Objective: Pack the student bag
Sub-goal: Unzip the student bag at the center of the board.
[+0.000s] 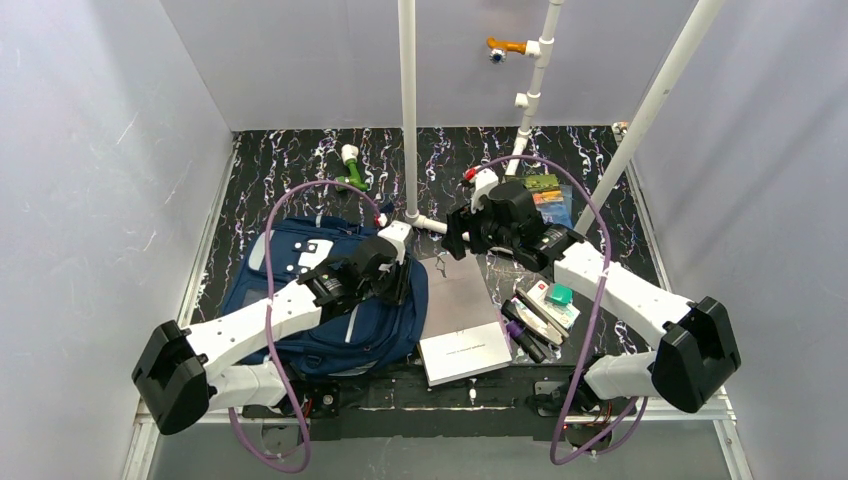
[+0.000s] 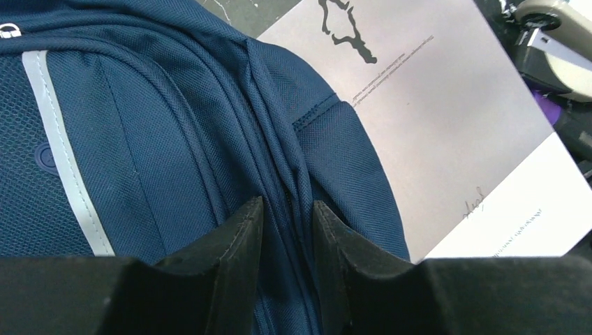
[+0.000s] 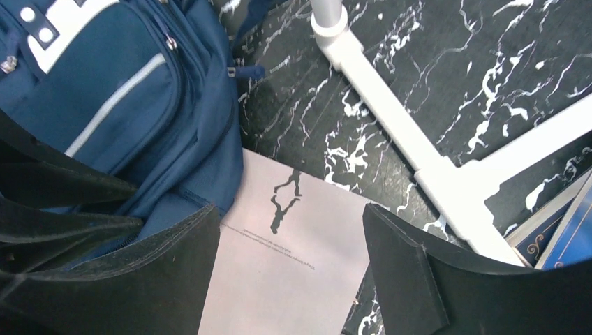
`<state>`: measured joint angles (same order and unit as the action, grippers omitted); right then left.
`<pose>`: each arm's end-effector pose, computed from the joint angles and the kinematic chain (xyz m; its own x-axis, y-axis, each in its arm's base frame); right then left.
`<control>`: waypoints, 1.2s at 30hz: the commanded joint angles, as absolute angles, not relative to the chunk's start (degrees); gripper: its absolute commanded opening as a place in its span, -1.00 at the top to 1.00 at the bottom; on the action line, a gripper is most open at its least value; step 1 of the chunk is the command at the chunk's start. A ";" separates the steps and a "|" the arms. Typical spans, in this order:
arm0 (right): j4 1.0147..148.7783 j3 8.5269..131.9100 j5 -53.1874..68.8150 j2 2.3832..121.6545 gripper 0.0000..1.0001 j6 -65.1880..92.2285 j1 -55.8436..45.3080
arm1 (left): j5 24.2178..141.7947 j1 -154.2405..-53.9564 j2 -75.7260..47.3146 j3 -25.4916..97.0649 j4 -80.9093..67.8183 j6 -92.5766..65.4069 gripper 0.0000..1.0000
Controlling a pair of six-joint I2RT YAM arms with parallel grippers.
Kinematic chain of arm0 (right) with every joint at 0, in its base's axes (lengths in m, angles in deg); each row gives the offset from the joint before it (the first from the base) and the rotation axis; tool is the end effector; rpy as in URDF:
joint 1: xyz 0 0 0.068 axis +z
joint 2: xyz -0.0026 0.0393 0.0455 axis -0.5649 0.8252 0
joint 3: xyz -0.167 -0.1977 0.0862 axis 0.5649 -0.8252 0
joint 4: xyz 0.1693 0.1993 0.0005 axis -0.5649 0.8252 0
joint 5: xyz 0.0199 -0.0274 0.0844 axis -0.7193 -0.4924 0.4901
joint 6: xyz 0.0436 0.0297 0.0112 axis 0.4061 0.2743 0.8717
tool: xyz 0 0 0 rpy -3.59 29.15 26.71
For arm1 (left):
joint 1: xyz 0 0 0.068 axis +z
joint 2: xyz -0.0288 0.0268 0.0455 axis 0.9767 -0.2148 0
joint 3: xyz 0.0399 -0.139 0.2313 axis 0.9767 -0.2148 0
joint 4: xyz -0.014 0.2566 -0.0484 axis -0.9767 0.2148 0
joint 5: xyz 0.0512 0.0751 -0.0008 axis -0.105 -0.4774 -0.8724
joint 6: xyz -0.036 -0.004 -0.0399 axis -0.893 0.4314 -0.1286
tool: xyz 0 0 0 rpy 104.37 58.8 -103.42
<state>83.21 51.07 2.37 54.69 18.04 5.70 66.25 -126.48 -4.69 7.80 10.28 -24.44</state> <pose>0.2258 0.1920 0.3032 -0.4626 -0.1327 -0.8766 -0.5906 0.7836 0.1930 0.1682 -0.1848 0.2547 -0.6155 0.1312 -0.7771 0.4674 0.8547 -0.2259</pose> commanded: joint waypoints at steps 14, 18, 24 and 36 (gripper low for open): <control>80.33 55.63 9.42 59.87 -0.70 10.45 6.38 | 68.63 -126.38 6.34 4.66 19.18 -13.72 1.00; 83.39 59.40 16.01 62.97 -0.62 0.83 8.25 | 68.08 -126.30 13.10 8.33 24.89 -8.41 1.00; 80.87 63.62 26.20 67.30 -0.63 -2.22 9.10 | 65.61 -126.37 26.17 8.98 28.17 -4.25 1.00; 71.19 65.82 36.59 74.81 -0.67 -5.49 13.16 | 66.44 -126.29 36.67 11.46 34.87 -0.42 1.00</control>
<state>75.91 63.29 31.40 73.03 -1.46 12.30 67.19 -126.35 33.32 8.00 34.69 -4.25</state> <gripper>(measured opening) 0.839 0.074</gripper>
